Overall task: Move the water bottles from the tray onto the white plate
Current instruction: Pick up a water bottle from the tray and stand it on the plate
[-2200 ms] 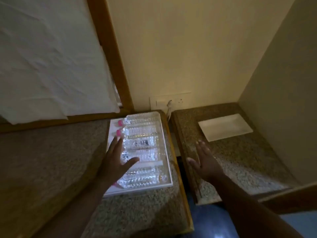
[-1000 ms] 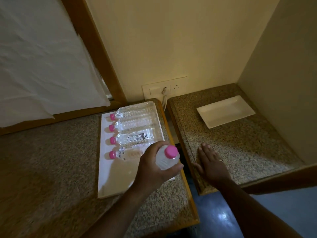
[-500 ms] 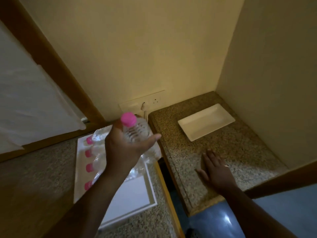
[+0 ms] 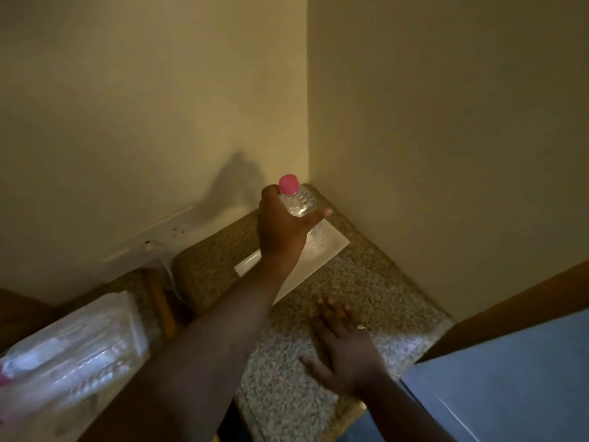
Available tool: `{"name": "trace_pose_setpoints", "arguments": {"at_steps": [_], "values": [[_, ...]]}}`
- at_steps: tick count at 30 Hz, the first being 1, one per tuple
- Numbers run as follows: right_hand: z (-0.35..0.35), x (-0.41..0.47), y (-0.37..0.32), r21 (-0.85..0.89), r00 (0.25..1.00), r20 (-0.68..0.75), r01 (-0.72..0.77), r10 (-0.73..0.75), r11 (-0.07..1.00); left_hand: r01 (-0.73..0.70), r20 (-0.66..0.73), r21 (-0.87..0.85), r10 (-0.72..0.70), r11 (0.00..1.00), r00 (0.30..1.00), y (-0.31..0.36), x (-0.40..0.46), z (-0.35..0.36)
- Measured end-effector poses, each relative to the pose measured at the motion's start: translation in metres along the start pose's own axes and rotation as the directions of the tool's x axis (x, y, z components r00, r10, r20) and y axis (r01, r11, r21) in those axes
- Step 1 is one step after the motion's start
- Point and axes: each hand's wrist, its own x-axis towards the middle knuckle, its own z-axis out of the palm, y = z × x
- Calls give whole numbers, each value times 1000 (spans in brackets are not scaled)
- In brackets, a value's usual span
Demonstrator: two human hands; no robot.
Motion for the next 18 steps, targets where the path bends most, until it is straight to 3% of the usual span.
{"name": "trace_pose_setpoints", "arguments": {"at_steps": [10,18], "values": [[7,0,1,26,999,-39,5,-4,1000,-71,49,124,65,990,997,-9,7,46],[5,-1,-1,18,998,-57,22,-21,1000,-132,119,95,120,987,986,-9,7,49]]}}
